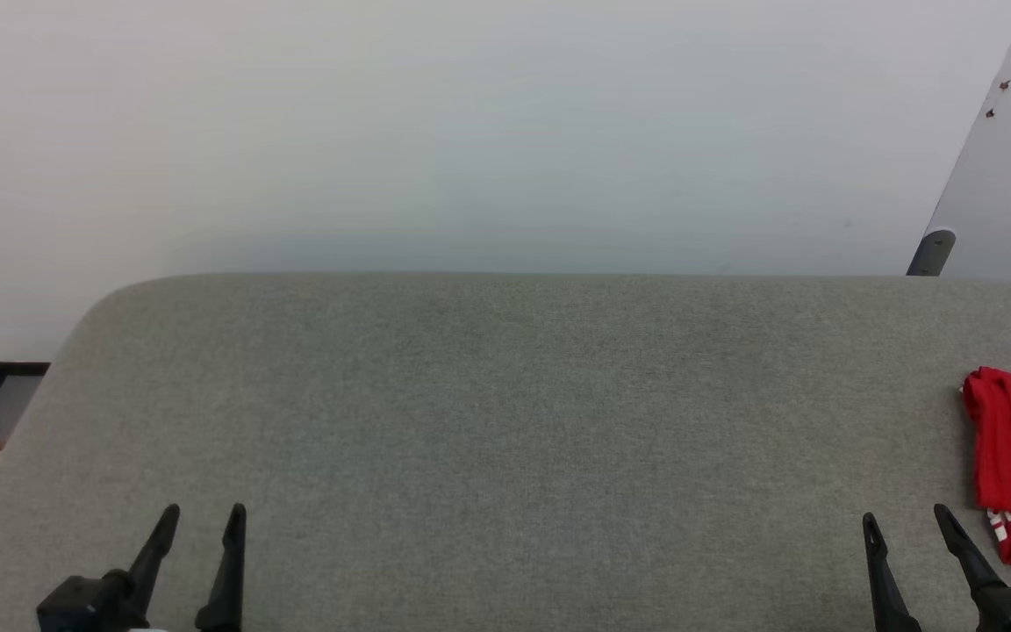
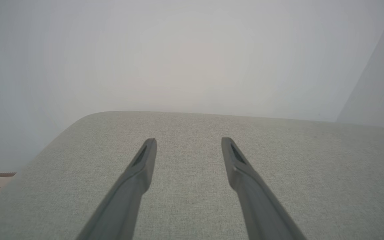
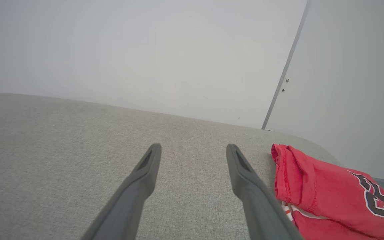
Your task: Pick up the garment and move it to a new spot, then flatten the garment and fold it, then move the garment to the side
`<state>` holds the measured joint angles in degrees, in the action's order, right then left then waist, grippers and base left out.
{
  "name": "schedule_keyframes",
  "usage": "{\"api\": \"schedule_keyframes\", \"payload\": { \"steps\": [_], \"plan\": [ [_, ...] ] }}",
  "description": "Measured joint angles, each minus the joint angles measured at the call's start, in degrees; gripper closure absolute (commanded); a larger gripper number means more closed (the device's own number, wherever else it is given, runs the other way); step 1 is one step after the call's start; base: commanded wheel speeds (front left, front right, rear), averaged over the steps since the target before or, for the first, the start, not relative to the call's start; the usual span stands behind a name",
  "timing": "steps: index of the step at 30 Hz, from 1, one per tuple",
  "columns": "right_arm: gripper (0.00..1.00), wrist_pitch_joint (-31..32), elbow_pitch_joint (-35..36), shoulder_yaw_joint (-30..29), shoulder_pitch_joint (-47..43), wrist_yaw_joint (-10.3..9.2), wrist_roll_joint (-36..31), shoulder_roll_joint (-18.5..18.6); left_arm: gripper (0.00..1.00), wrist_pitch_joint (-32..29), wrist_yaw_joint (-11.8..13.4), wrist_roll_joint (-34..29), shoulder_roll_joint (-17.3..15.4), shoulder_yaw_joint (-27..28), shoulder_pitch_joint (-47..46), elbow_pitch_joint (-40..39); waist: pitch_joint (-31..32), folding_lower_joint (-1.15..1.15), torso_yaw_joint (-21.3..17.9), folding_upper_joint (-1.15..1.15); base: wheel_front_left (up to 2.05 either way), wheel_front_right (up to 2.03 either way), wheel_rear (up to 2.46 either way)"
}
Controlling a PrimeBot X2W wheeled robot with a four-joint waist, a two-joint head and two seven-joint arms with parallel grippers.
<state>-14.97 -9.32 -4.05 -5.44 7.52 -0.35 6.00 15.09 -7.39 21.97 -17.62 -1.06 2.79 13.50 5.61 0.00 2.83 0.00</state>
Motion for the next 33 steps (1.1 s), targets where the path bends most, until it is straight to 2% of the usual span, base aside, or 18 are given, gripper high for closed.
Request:
{"api": "schedule_keyframes", "payload": {
  "steps": [8,9,14,33],
  "plan": [
    [0.00,0.00,0.29,0.56,-0.10,0.00,0.23,0.00,0.00,-0.01,0.00,0.53,0.36,-0.11,0.27,-0.26,0.05,0.00,0.20,0.00,0.00,0.00,0.00],
    [1.00,0.04,-0.20,0.59,-0.11,0.01,0.24,-0.05,1.00,-0.02,0.02,0.52,0.60,-0.20,0.34,0.19,0.05,0.00,0.21,0.00,0.00,0.00,0.00],
    [1.00,0.94,-2.91,0.52,-0.82,0.01,1.37,-0.76,1.00,-0.56,0.02,1.55,2.61,-0.76,2.02,2.32,-0.02,0.00,0.17,0.00,0.00,0.00,0.00],
    [1.00,5.79,-3.24,-0.02,1.41,0.00,23.60,-1.18,1.00,-5.67,0.02,18.14,5.42,1.23,-0.18,2.02,-0.91,0.00,-0.29,0.00,0.00,0.00,0.00]
  ]
}}
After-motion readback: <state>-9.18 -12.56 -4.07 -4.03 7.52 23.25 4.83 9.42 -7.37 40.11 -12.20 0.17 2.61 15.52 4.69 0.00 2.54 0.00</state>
